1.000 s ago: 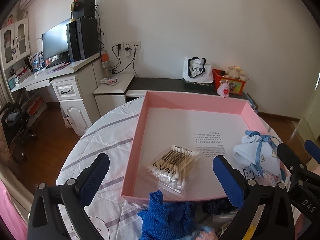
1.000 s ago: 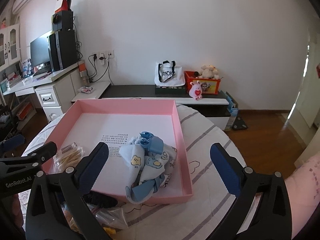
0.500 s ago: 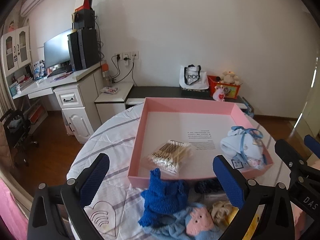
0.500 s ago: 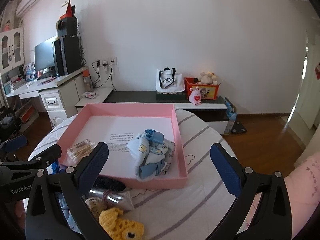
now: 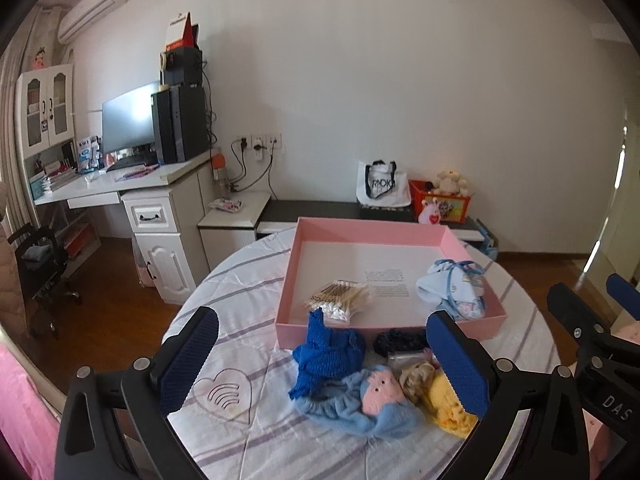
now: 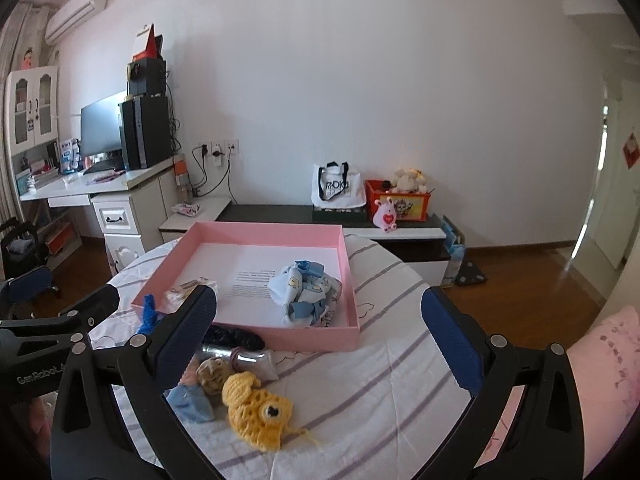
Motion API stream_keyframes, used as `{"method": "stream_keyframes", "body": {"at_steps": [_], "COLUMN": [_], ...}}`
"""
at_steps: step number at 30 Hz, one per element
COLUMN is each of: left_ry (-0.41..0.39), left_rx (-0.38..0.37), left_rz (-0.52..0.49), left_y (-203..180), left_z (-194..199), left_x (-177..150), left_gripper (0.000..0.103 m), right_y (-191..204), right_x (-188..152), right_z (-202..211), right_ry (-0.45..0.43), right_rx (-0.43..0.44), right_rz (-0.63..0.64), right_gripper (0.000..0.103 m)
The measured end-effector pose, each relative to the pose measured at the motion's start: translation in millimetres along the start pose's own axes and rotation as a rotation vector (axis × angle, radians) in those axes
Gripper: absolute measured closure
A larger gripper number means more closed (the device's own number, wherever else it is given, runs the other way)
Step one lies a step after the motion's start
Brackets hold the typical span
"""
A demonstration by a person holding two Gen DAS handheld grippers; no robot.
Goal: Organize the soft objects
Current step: 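Withdraw both open tools from the pink box back over the table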
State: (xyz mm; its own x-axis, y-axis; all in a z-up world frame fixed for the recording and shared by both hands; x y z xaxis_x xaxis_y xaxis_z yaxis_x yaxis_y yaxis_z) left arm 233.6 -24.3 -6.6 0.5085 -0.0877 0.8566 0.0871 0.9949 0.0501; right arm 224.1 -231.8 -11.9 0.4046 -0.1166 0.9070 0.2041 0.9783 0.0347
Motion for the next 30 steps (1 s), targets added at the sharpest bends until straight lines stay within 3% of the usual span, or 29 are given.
{"method": "stream_keyframes", "body": {"at_steps": [19,30], "left_ry": [-0.236,-0.304], "left_rx": [0.03,0.029], "left_rz": [-0.031,-0.032], "left_y": [-7,-11], "left_z": [126,151], "left_x": [-13,-24], "left_gripper": [0.0,0.0], "right_y": [3,2], "right_x": [11,16], "right_z": [99,125], "right_ry": [-0.182,-0.252], "right_rx": [0.031,0.026], "right_rz": [0.013,0.018], "right_gripper": [0.0,0.0]}}
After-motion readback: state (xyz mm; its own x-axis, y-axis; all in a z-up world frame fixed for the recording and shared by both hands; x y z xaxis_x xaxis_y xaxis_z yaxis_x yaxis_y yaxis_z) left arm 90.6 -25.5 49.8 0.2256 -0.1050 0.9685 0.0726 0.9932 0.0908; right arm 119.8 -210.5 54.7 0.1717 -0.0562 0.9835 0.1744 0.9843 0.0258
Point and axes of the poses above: each gripper's, at about its wrist camera, not at the fingertips, and z roughly against the way its jaws point, y to its left, x to its top, the point moved 7 cm from there along -z, roughly the way its jaws point, and after that the axes turned 6 degrees about -z, right-handed, at the moved point
